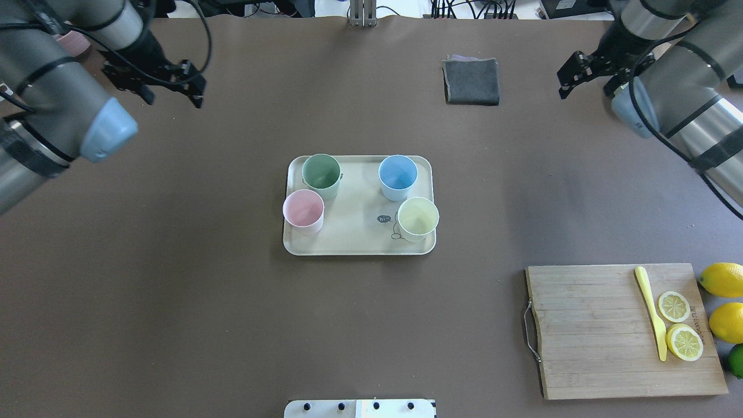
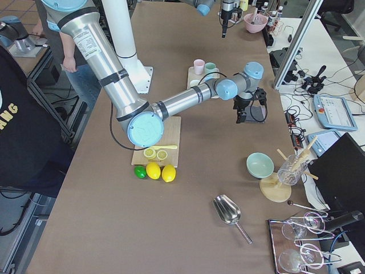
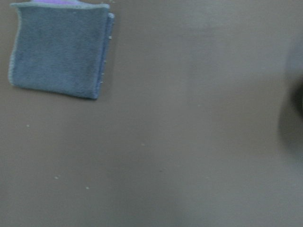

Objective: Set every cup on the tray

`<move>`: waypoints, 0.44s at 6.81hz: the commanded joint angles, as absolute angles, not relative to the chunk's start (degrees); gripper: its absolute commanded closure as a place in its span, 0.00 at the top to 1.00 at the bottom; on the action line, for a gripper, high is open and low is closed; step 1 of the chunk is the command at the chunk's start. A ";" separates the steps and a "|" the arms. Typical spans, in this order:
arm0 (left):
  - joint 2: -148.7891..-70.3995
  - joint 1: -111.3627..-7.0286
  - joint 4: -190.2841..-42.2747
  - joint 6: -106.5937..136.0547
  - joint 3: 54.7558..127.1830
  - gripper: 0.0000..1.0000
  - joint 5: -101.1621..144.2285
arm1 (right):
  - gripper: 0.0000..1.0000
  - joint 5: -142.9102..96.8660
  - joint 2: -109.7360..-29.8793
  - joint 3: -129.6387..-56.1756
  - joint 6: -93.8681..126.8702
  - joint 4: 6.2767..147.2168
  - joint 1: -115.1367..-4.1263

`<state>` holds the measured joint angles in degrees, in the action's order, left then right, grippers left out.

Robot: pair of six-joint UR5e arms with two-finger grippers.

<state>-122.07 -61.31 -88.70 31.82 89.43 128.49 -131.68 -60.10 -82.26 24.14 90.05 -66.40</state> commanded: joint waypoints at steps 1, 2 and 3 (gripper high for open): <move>-114.55 -72.64 -86.05 10.72 88.60 0.97 128.85 | 1.00 -131.84 -63.96 -82.18 11.38 92.81 -72.57; -112.26 -77.30 -86.04 3.15 86.94 0.97 128.85 | 1.00 -132.10 -65.81 -82.09 7.94 92.81 -74.42; -110.84 -80.74 -86.04 -2.93 84.75 0.97 128.93 | 1.00 -132.80 -67.31 -82.09 5.39 92.73 -76.01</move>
<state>-113.14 -75.89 -86.18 5.46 87.05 128.85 -132.16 -65.30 -82.12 9.20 92.69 -73.83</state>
